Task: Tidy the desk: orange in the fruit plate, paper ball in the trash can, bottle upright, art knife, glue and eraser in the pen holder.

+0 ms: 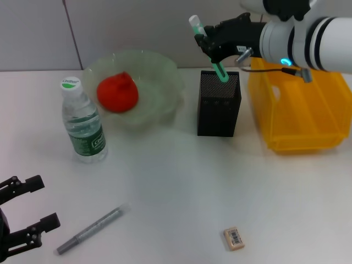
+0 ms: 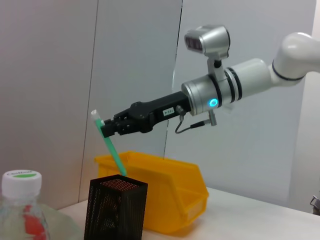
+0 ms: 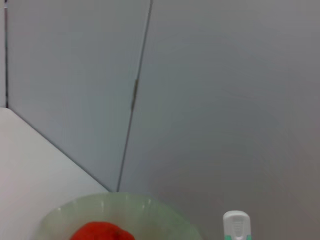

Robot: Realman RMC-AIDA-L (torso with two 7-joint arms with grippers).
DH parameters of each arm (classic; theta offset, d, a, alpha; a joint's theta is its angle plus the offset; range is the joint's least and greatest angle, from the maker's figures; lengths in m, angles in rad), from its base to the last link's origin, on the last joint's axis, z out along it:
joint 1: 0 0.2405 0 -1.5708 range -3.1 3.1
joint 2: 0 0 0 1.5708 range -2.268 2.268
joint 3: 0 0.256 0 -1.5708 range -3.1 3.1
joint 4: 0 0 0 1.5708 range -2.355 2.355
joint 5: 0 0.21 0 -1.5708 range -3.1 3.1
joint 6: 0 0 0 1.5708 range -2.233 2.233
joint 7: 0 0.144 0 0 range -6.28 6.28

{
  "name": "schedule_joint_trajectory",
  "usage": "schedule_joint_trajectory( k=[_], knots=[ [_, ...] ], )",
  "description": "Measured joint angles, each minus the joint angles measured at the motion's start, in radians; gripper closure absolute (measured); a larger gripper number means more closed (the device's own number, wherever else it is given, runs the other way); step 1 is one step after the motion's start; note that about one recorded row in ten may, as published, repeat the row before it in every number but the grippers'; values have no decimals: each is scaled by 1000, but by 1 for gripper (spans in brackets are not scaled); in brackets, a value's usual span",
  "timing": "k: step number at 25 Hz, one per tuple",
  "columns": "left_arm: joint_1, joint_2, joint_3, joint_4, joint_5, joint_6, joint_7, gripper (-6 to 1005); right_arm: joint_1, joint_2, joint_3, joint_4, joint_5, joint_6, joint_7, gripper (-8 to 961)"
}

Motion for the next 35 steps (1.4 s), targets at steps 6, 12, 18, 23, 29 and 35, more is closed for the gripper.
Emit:
schedule_joint_trajectory(
  k=[6, 12, 18, 23, 29, 35],
  knots=[
    [0, -2, -3, 0, 0, -7, -1, 189, 5, 1, -19, 81, 44, 66, -40, 783],
    [-6, -7, -3, 0, 0, -12, 1, 189, 9, 2, -60, 144, 46, 122, -37, 783],
    [-7, -6, -5, 0, 0, -13, 4, 189, 7, 3, -64, 157, 77, 120, -26, 765],
    [-8, -6, -6, 0, 0, -13, 5, 189, 2, 2, -61, 155, 85, 116, -23, 690],
    [-8, -5, -6, 0, 0, -9, 4, 189, -6, 1, -48, 131, 85, 72, -15, 500],
    [-10, -1, -6, 0, 0, -3, -2, 189, -56, -1, 31, -41, 85, -136, -13, 451]
  ],
)
